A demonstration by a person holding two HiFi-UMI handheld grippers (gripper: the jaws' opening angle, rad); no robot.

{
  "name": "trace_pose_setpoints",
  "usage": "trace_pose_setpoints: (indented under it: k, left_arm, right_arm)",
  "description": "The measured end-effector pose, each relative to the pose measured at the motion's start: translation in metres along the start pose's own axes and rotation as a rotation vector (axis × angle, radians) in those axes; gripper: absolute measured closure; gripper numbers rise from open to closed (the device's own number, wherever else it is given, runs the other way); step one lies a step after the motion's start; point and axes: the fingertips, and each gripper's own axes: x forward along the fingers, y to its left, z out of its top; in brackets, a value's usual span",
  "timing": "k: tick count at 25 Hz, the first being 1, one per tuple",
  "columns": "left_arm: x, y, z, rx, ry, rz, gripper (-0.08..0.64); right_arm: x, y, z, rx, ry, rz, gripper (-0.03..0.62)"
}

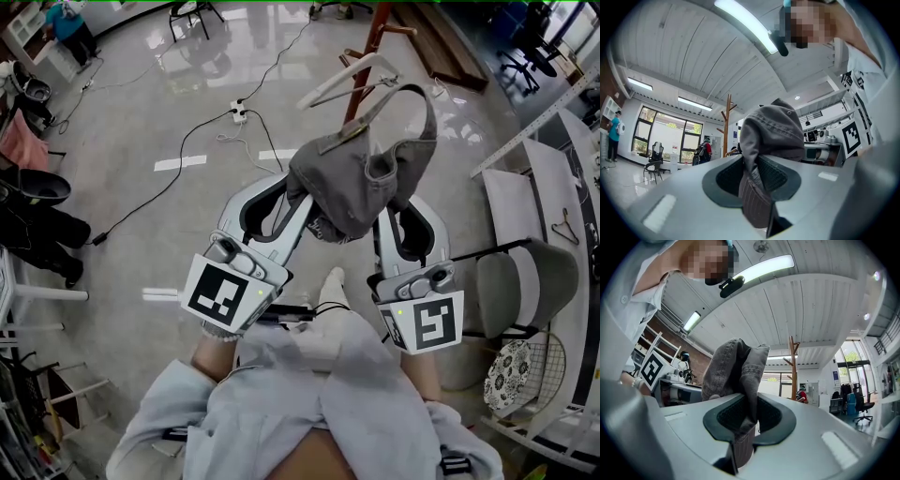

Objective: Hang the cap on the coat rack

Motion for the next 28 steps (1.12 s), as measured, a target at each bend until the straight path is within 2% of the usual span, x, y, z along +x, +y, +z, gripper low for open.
trace_pose_setpoints:
  k: [8, 13, 17, 22, 28]
  left_arm:
    - [0.018, 0.018, 0.014, 0.004, -0.081, 0.03, 0.465]
    - [0.038, 0.023, 0.004, 0.022, -0.023, 0.027, 0.465]
    - [0.061, 0.033, 0.014, 0.024, -0.093, 0.052, 0.465]
    - [0.086, 0.037, -0.001, 0.029, -0.027, 0.054, 0.465]
    - [0.121, 0.053, 0.003, 0.046, -0.077, 0.101, 0.465]
  right_arm:
    - [0.021, -0.011, -0.002, -0.006, -0.017, 0.013, 0.534]
    - [0.036, -0.029, -0.004, -0.009, -0.03, 0.02, 0.534]
    - [0.049, -0.047, -0.009, -0.014, -0.034, 0.032, 0.534]
    - [0.067, -0.071, -0.015, -0.026, -0.041, 0.052, 0.535]
    - [0.092, -0.101, -0.022, -0.021, -0.05, 0.086, 0.534]
